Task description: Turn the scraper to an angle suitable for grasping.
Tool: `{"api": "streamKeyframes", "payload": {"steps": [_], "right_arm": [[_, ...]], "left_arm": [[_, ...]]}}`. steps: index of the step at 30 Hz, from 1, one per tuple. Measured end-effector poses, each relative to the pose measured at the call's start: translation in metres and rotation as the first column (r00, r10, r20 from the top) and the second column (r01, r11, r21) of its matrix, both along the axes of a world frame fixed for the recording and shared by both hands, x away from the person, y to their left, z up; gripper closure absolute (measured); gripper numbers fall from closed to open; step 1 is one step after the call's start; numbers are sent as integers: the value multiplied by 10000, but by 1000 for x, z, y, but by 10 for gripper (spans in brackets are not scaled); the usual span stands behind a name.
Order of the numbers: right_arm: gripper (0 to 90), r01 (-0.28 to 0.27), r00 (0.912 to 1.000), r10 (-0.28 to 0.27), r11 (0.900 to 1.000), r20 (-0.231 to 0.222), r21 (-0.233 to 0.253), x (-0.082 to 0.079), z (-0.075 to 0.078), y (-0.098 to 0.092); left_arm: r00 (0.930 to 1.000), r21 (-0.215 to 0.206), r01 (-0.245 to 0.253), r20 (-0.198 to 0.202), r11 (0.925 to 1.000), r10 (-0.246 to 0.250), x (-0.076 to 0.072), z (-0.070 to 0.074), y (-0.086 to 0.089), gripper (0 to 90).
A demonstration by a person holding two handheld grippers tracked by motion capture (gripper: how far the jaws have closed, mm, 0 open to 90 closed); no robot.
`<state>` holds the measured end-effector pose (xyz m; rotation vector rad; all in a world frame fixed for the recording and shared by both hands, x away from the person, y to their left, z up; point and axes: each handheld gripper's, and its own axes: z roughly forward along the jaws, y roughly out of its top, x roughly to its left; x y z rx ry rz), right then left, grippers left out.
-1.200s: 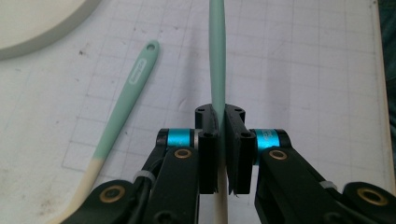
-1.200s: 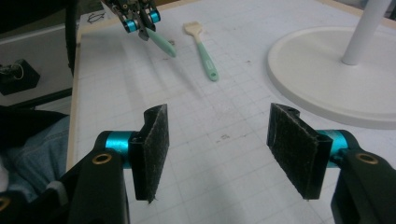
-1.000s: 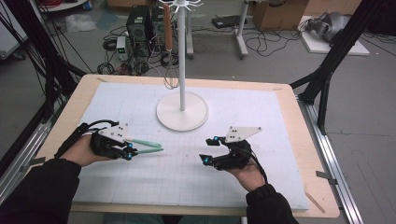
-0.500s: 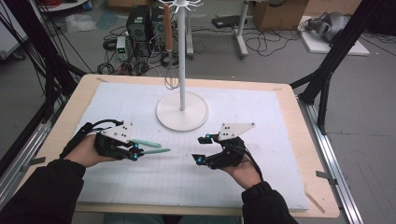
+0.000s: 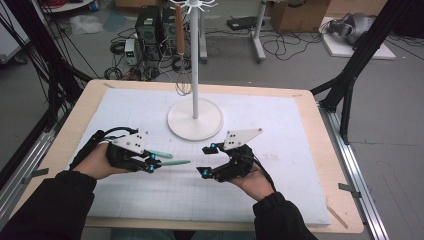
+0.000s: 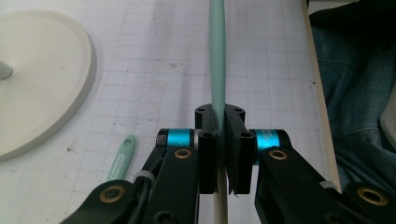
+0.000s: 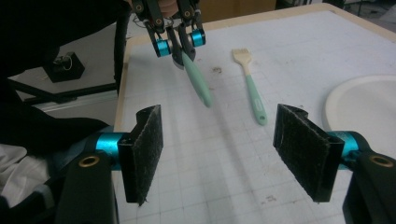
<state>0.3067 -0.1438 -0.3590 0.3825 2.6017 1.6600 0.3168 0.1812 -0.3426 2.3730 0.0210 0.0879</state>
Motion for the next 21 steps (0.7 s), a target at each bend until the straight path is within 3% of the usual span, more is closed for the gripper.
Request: {"api": "streamKeyframes", "payload": {"steps": [11, 21], "right_arm": [[358, -379, 9993, 379, 9993, -8, -35, 1, 0, 11], [474, -857, 9963, 857, 9963, -34, -38, 3, -3, 20]], "left_arm": [[9997, -197, 238, 37, 9995, -237, -5, 4, -8, 843], [9993, -310, 381, 15, 9988, -381, -6, 6, -15, 843]]}}
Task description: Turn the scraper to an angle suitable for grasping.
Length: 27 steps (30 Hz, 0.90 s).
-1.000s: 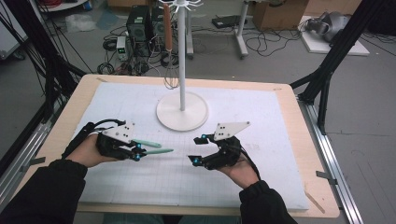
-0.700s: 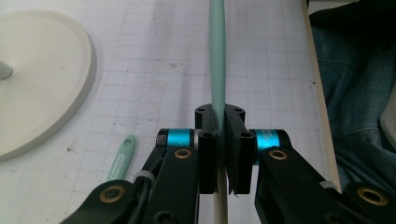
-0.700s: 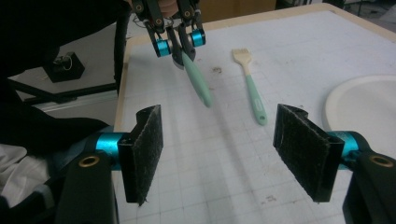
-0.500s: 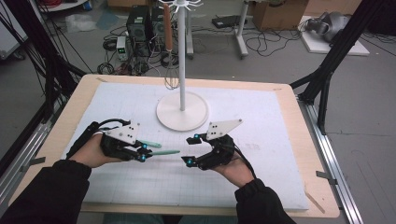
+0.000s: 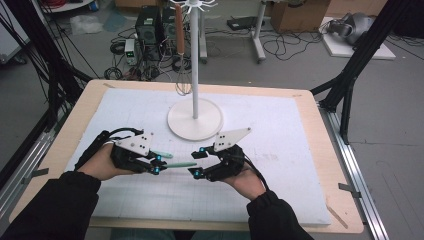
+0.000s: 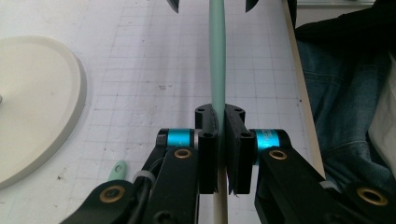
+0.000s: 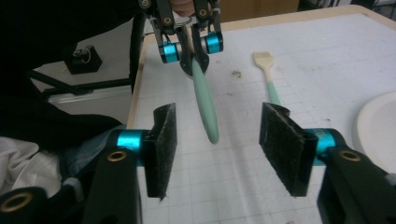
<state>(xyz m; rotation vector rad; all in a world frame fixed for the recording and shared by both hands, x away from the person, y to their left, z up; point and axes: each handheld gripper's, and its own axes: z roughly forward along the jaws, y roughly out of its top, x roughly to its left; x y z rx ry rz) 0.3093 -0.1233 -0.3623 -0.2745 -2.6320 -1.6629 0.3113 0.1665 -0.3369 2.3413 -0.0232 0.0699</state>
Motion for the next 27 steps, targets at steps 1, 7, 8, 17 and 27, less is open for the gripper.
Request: {"api": "streamKeyframes", "payload": {"steps": [1, 7, 8, 17, 27], "right_arm": [[493, -48, 10000, 48, 10000, 42, -14, 0, 0, 1], [578, -381, 9991, 384, 9992, 175, -149, 0, -1, 5], [590, -428, 9989, 431, 9990, 185, -133, 1, -2, 5], [785, -778, 9968, 779, 9970, 166, -48, 1, -2, 7], [824, -924, 9953, 927, 9956, 295, -129, 0, 0, 8]], "left_arm": [[10000, 56, 76, -37, 10000, -76, 0, 0, -1, 843], [9999, -54, 140, -49, 9999, -141, 0, -1, -6, 844], [9999, -77, 139, -34, 9999, -139, 0, 0, -6, 843], [9996, -28, 248, -92, 9997, -248, 0, -1, -10, 844], [9994, -2, 236, -248, 9997, -235, -1, -2, -12, 834]]}}
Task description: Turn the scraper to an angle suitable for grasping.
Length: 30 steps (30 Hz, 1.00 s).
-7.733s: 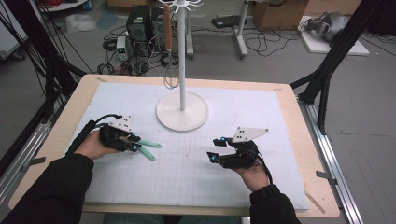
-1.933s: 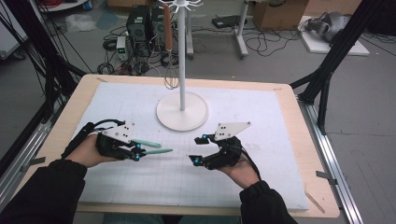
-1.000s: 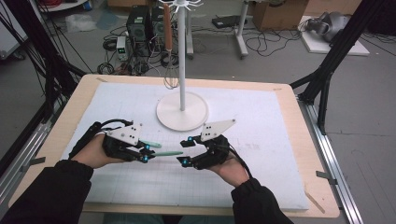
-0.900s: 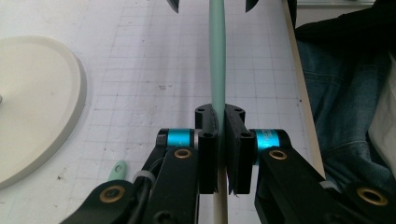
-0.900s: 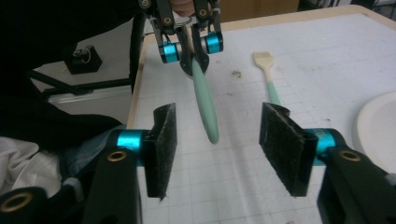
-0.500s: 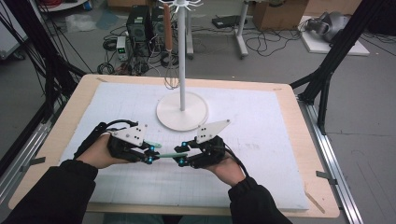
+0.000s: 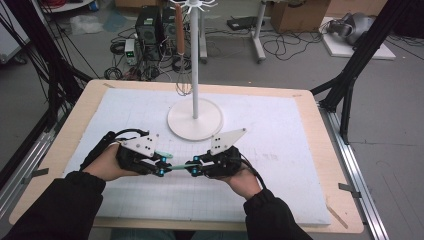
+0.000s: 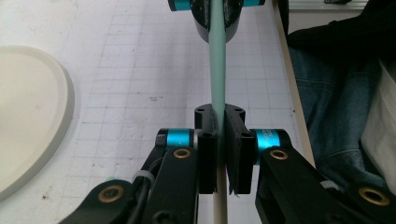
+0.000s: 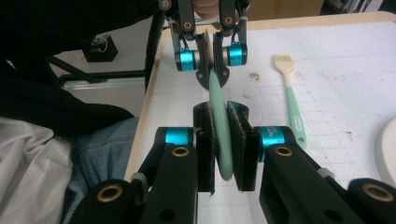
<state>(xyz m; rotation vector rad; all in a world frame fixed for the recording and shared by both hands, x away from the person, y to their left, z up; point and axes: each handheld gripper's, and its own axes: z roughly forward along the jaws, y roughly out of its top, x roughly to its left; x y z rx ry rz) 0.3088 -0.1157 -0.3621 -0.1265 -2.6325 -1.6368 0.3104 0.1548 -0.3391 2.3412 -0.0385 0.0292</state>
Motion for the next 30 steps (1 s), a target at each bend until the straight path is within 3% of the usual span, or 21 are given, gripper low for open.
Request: {"api": "streamKeyframes", "payload": {"steps": [2, 5, 11, 19, 20, 25, 30], "right_arm": [[826, -58, 10000, 58, 10000, -72, -64, 1, 1, 0], [827, -87, 10000, 87, 9996, 6, -280, 0, 2, 0], [827, -96, 9996, 101, 9998, 271, -200, -2, 10, 0], [827, -128, 9996, 128, 9999, 270, -12, -3, 18, 0], [827, -74, 9995, 72, 10000, 296, 43, -4, 19, -1], [820, 86, 9987, -99, 9996, 509, 255, -5, 22, -1], [791, 220, 9991, -246, 9973, 358, 705, -6, 23, -1]], "left_arm": [[9996, 165, -277, 62, 9995, 276, 0, -1, -2, 776], [9997, 190, -259, -48, 9995, 260, 0, -2, -2, 759], [9997, 207, -219, -54, 9995, 220, -1, 0, -4, 777], [10000, 398, -47, -64, 9992, 50, -3, -3, -9, 785], [10000, 359, -17, -57, 9994, 19, -3, -3, -9, 835], [9998, 76, -202, -19, 9998, 202, -2, 0, -7, 845], [9996, -139, -283, -21, 9995, 283, -1, 2, -5, 846]]}}
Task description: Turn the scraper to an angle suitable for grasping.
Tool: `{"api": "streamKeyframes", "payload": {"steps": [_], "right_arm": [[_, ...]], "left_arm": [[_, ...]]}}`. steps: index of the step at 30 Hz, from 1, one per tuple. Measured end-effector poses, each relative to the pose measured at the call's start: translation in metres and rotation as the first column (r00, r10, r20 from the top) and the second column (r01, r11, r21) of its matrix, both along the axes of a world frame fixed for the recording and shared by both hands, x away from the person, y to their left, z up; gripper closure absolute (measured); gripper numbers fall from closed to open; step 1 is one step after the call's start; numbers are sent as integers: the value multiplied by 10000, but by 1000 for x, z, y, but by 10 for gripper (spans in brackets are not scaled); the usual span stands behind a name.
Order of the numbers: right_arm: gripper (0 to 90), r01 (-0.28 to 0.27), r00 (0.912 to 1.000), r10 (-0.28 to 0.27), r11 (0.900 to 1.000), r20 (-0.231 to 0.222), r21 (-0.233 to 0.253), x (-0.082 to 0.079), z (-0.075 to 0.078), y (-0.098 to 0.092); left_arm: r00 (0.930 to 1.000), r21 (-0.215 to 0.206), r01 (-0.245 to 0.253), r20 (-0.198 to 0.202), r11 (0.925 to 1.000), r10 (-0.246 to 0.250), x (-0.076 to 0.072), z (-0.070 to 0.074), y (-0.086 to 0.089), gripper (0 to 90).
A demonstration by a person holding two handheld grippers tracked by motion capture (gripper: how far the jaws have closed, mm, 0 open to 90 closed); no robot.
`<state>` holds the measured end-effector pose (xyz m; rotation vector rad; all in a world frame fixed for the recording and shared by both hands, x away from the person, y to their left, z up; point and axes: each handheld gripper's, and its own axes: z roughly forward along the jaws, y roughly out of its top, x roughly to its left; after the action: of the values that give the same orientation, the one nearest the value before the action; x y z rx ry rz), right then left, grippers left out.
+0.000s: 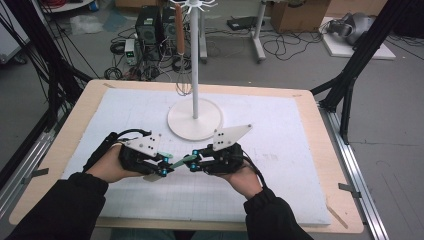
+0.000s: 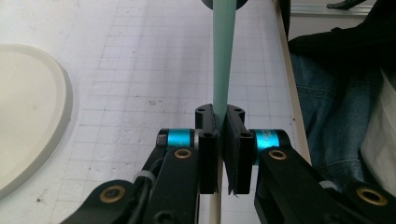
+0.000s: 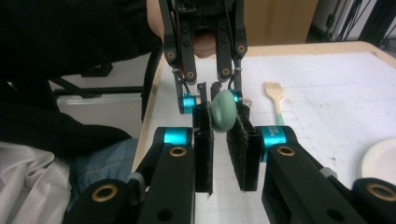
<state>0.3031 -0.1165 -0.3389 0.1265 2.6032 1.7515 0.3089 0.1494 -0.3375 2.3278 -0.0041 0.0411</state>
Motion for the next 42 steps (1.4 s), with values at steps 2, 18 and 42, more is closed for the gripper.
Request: {"api": "streamKeyframes", "payload": {"steps": [2, 18, 42], "right_arm": [[742, 17, 10000, -16, 9999, -35, 131, 0, 0, 1], [824, -194, 9996, 195, 9998, 191, -26, 2, 20, 5], [823, -326, 9992, 333, 9989, 232, -333, 3, 23, 15]], "left_arm": [[10000, 4, -83, -14, 10000, 83, 1, 0, 0, 846], [10000, -222, -55, 11, 9997, 55, -1, 1, -3, 815], [9999, -537, -67, 95, 9985, 72, -3, 1, -8, 837]]}}
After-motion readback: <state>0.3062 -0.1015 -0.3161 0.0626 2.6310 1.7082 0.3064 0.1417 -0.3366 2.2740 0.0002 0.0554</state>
